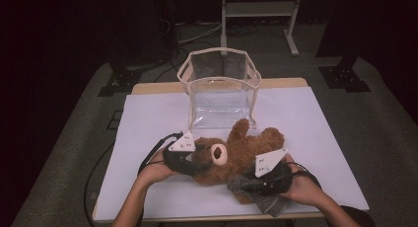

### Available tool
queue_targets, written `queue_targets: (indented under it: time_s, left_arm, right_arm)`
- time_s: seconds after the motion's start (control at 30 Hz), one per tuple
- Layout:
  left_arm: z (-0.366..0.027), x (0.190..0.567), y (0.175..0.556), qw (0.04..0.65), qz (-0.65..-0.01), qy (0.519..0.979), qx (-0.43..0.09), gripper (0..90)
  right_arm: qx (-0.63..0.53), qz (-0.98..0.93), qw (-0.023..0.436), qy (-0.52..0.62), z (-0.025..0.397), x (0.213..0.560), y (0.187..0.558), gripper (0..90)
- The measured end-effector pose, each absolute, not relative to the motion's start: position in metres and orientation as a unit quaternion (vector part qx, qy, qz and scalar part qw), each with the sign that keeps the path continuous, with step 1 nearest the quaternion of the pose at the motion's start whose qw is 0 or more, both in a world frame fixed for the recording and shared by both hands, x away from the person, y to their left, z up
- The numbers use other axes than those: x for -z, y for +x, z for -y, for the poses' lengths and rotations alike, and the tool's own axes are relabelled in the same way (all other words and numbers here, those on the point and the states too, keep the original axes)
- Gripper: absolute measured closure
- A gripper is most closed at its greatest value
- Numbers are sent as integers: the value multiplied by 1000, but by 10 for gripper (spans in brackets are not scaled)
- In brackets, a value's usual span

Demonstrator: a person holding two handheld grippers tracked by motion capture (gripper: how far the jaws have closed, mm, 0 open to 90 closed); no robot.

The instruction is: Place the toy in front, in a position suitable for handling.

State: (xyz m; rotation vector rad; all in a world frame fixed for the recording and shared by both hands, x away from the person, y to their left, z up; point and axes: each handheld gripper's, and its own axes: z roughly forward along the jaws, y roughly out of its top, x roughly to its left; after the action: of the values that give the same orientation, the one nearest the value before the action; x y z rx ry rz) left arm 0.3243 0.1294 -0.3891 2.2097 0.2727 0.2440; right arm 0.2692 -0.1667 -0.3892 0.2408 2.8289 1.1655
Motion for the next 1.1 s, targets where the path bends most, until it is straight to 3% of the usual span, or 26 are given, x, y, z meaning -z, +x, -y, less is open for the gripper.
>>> queue_targets:
  time_s: [0.2,0.37,0.53,0.7,0.9,1.1]
  left_arm:
    - [-129,390,323,437,-110,888,-95,375]
    - [-131,390,323,436,-107,889,-93,375]
    - [-130,390,322,435,-106,890,-91,376]
    - [-130,391,323,436,-106,889,-89,378]
    - [-131,393,322,438,-106,888,-88,378]
    - [-133,394,321,439,-103,888,-86,376]
  right_arm:
    - [-404,-911,58,62,144,370,279,698]
    - [-384,-919,68,56,126,380,286,697]
    - [-372,-923,66,67,140,392,282,699]
    - [-390,-914,79,74,151,377,279,700]
    - [-410,-903,109,68,138,351,296,699]
    - [-388,-913,103,69,133,365,305,697]
